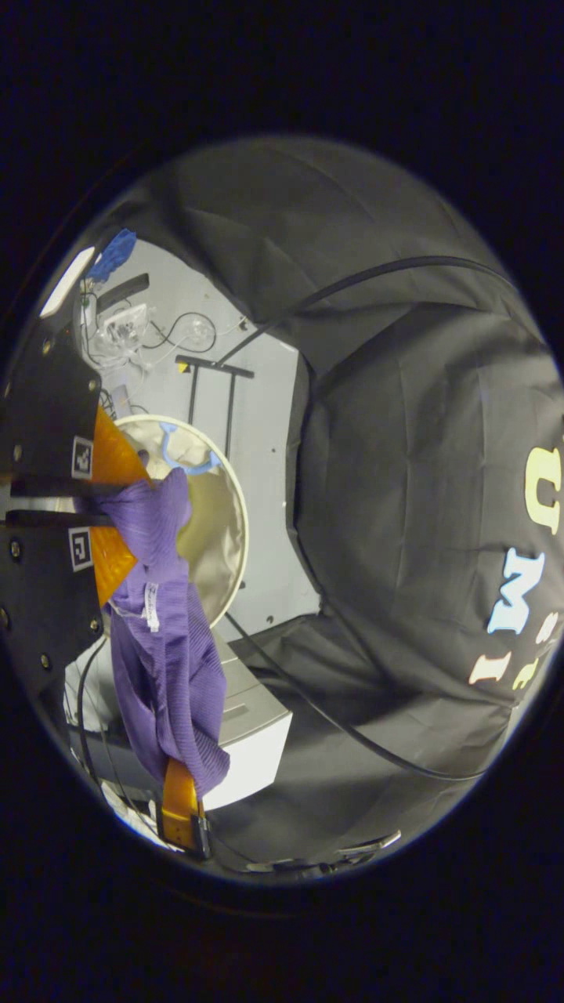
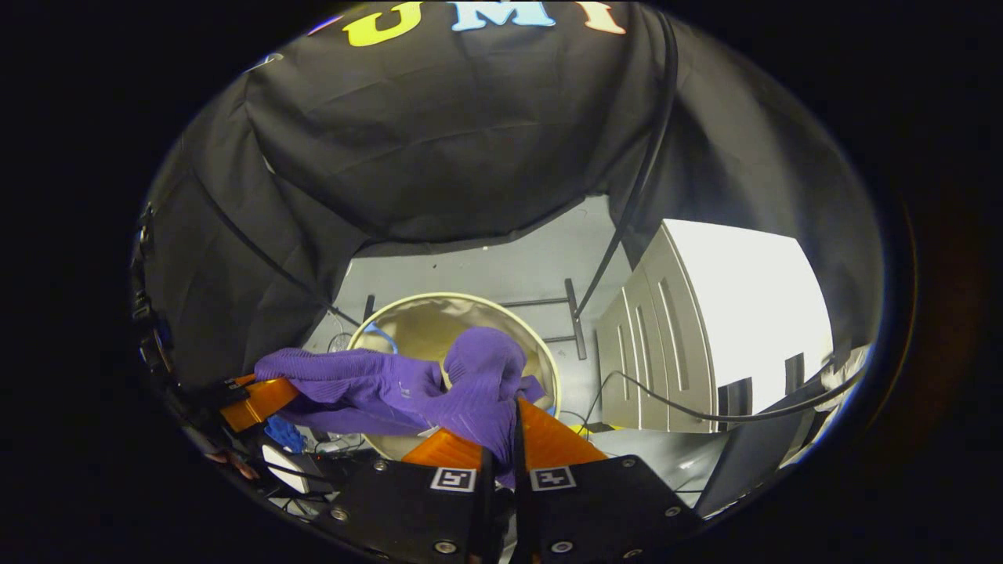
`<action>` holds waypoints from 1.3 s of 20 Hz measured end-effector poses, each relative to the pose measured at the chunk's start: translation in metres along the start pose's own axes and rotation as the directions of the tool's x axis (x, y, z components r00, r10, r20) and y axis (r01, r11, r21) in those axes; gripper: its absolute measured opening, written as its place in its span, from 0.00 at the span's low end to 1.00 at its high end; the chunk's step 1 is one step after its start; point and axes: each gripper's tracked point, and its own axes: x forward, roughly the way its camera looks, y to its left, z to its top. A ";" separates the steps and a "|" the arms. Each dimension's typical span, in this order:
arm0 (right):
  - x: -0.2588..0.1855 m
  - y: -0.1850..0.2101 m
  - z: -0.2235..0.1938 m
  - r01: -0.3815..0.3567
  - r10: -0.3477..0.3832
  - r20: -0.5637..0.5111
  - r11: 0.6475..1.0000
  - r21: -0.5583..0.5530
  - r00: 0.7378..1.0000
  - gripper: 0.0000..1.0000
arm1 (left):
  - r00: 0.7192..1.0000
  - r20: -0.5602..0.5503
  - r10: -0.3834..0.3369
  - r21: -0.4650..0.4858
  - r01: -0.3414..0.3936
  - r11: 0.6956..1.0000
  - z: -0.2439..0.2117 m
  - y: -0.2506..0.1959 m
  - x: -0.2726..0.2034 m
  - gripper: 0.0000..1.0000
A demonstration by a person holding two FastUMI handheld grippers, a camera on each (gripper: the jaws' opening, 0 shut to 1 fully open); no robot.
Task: Grasp the clothes on the hanger with both hands and then place them into the laundry hamper below.
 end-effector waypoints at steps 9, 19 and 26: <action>-0.102 -0.045 0.057 -0.001 -0.012 0.190 0.997 0.071 0.982 0.96 | 0.992 0.120 0.029 0.115 -0.043 0.992 0.049 -0.010 -0.067 0.98; -0.265 -0.152 0.162 0.090 -0.131 0.646 0.991 0.096 0.752 0.96 | 0.833 0.540 0.120 0.059 -0.179 0.982 0.197 -0.076 -0.256 0.98; -0.379 -0.211 0.243 0.105 -0.088 0.846 0.994 0.038 0.526 0.92 | 0.609 0.792 0.049 -0.004 -0.076 0.997 0.281 -0.165 -0.413 1.00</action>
